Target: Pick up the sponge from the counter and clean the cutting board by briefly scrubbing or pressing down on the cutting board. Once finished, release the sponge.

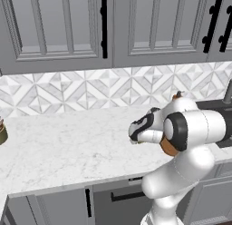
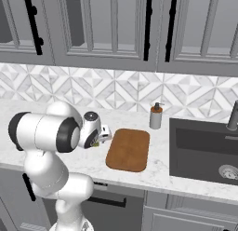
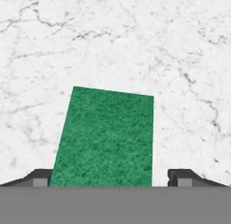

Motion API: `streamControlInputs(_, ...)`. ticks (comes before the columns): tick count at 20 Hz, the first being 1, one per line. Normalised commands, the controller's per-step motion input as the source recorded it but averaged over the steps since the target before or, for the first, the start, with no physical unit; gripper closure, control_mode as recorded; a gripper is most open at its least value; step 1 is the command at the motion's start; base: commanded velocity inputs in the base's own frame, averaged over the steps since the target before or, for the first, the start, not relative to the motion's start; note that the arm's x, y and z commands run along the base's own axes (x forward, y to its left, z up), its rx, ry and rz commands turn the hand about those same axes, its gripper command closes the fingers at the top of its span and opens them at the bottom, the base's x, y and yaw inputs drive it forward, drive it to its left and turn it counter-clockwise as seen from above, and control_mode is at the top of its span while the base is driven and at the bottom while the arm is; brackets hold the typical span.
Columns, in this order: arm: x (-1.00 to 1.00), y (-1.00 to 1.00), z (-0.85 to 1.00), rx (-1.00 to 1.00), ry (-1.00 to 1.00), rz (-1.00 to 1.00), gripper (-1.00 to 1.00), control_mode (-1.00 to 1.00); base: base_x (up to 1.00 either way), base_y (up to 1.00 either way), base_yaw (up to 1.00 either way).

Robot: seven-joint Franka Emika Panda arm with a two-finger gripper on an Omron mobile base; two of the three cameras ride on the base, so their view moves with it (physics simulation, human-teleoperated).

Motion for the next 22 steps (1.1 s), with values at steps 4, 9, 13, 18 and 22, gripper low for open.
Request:
streamControlInputs(4,0.00,0.06,-0.33,0.00,-0.03,0.00,1.00,-1.00,0.00,0.00,0.00)
streamControlInputs(9,-0.01,0.00,-0.31,0.00,-0.02,0.00,1.00,-1.00,0.00,0.00,0.00)
streamControlInputs(13,-0.51,-0.12,0.50,0.00,-0.01,0.00,1.00,-1.00,0.00,0.00,0.00)
streamControlInputs(18,-0.30,-0.35,0.68,-0.03,0.11,-0.02,1.00,-1.00,0.00,0.00,0.00)
streamControlInputs(22,-0.34,-0.58,0.74,0.00,0.08,0.12,1.00,-1.00,0.00,0.00,0.00)
